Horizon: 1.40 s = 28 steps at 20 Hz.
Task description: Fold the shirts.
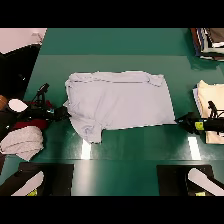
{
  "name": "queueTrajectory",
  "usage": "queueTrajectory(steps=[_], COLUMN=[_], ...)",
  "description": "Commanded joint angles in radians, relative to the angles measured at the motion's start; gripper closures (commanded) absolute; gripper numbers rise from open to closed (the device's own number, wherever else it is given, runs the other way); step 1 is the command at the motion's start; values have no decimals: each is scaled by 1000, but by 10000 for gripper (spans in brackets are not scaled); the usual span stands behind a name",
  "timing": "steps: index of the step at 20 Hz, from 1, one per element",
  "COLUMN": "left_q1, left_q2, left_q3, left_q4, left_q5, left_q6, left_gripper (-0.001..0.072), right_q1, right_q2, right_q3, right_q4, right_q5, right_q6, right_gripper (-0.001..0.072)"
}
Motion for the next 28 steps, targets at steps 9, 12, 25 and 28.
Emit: queueTrajectory(steps=[9, 12, 25, 28], left_q1=[0, 0, 0, 0], left_q2=[0, 1, 222, 222], left_q3=[2, 16, 1176, 1386], left_q4=[26, 29, 204, 203], left_q5=[-53, -51, -323, -322], left_q6=[23, 26, -116, -143], left_gripper=[684, 686, 685, 686], right_q1=[150, 209, 240, 239], right_q2=[0, 3, 372, 385], right_q3=[-9, -6, 953, 1132], right_q4=[-68, -66, -291, -390], right_q5=[-146, -215, 38, 121], right_q6=[66, 65, 83, 113], right_gripper=[414, 702, 703, 704])
